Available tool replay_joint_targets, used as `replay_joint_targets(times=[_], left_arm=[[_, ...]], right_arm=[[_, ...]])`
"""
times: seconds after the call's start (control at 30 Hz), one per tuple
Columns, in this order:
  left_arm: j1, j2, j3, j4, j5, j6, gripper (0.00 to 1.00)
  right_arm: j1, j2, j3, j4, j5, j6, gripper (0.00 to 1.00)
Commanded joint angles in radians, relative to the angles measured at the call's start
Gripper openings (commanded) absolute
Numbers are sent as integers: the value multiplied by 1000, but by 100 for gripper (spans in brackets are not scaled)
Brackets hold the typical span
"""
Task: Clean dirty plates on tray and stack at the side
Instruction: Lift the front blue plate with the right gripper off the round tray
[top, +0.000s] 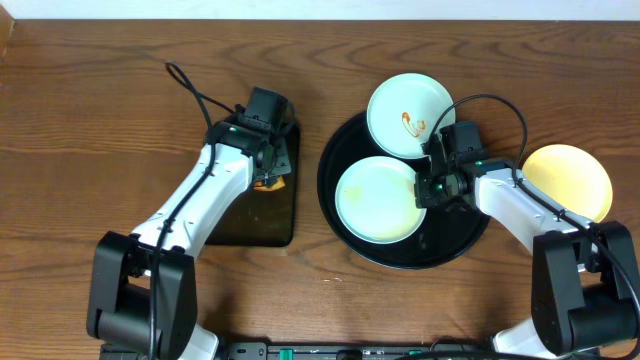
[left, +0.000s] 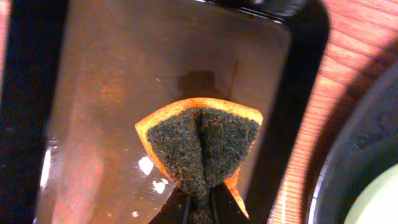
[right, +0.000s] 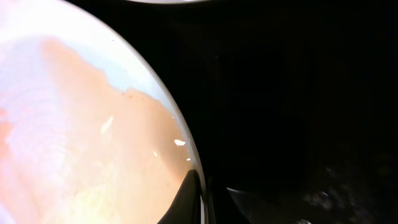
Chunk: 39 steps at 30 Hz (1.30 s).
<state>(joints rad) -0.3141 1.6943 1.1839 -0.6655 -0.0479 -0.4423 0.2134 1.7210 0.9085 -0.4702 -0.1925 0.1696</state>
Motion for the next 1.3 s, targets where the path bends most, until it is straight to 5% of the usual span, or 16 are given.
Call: replay_joint_targets(times=[0.0, 0.67, 1.27], left_arm=[[11, 1, -2, -13, -28, -20, 8], [11, 1, -2, -18, -98, -20, 8], [11, 1, -2, -10, -100, -20, 8]], right_arm=[[2, -39, 7, 8, -51, -74, 1], [63, -370, 26, 28, 371, -296, 1], [488, -427, 26, 137, 1004, -515, 1]])
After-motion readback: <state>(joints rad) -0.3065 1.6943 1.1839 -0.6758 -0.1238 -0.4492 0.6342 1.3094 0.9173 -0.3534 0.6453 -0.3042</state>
